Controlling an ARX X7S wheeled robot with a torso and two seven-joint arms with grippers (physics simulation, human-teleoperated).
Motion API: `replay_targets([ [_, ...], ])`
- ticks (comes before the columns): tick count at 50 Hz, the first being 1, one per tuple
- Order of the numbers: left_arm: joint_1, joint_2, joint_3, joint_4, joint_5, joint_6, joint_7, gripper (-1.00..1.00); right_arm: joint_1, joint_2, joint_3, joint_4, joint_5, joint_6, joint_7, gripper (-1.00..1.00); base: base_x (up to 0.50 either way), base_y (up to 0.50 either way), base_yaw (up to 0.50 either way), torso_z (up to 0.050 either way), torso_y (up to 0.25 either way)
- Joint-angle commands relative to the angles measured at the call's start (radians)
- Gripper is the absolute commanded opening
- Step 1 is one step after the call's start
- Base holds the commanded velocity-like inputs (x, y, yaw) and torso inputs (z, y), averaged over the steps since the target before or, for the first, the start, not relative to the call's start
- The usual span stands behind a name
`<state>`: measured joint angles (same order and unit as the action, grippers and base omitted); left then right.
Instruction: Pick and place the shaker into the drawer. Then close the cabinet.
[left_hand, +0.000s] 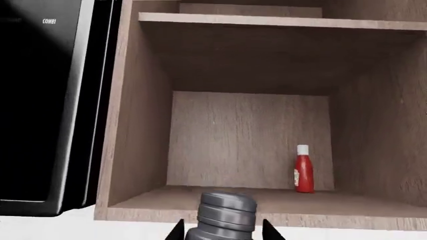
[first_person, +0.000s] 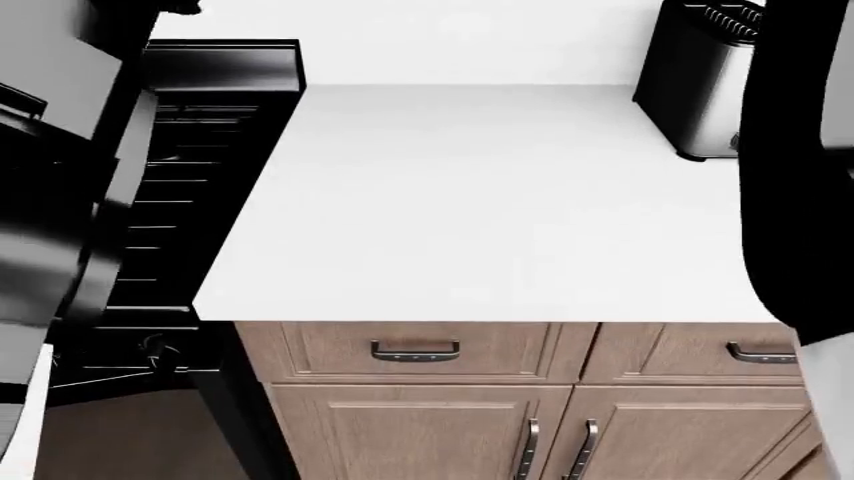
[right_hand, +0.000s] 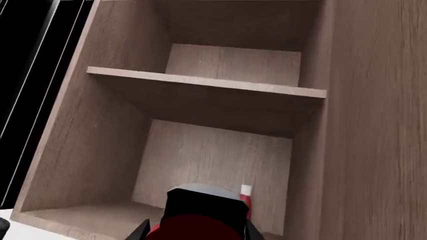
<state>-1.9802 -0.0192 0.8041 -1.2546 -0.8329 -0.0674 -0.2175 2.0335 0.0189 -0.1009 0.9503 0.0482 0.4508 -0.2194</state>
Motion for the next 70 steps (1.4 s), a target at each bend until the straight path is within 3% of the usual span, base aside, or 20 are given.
replay_targets([
  [1, 0.201, -0.100, 0.034, 0.270, -0.069, -0.041, -0.075, -1.00, -0.275, 0.018, -0.024, -0.364, 0.009, 0.180, 0.006, -1.00, 0.00, 0.00, 0.00, 0.000, 0.000],
  [9, 0.350, -0.208, 0.037, 0.535, -0.108, -0.094, -0.170, -1.00, -0.500, 0.041, -0.009, -0.715, 0.049, 0.366, 0.038, -1.00, 0.00, 0.00, 0.00, 0.000, 0.000],
  [18, 0.576, -0.383, 0.049, 0.962, -0.184, -0.150, -0.298, -1.00, -0.755, 0.056, 0.054, -1.059, 0.097, 0.529, 0.095, -1.00, 0.00, 0.00, 0.00, 0.000, 0.000],
  [26, 0.720, -0.461, 0.070, 1.181, -0.209, -0.151, -0.372, -1.00, -0.951, 0.058, 0.094, -1.274, 0.134, 0.594, 0.123, -1.00, 0.00, 0.00, 0.00, 0.000, 0.000],
  [38, 0.913, -0.551, 0.084, 1.354, -0.208, -0.090, -0.441, -1.00, -1.161, 0.078, 0.106, -1.497, 0.179, 0.670, 0.131, -1.00, 0.00, 0.00, 0.00, 0.001, 0.001],
  [48, 1.045, -0.615, 0.103, 1.450, -0.192, -0.057, -0.496, -1.00, -1.345, 0.061, 0.157, -1.606, 0.199, 0.639, 0.159, -1.00, 0.00, 0.00, 0.00, 0.000, 0.000],
  [54, 1.114, -0.654, 0.114, 1.532, -0.181, -0.038, -0.534, -1.00, -1.387, 0.047, 0.188, -1.703, 0.230, 0.678, 0.178, -1.00, 0.00, 0.00, 0.00, 0.000, 0.002],
  [70, 1.200, -0.674, 0.127, 1.582, -0.162, 0.007, -0.545, -1.00, -1.514, 0.051, 0.200, -1.792, 0.275, 0.676, 0.203, -1.00, 0.00, 0.00, 0.00, 0.000, 0.000],
])
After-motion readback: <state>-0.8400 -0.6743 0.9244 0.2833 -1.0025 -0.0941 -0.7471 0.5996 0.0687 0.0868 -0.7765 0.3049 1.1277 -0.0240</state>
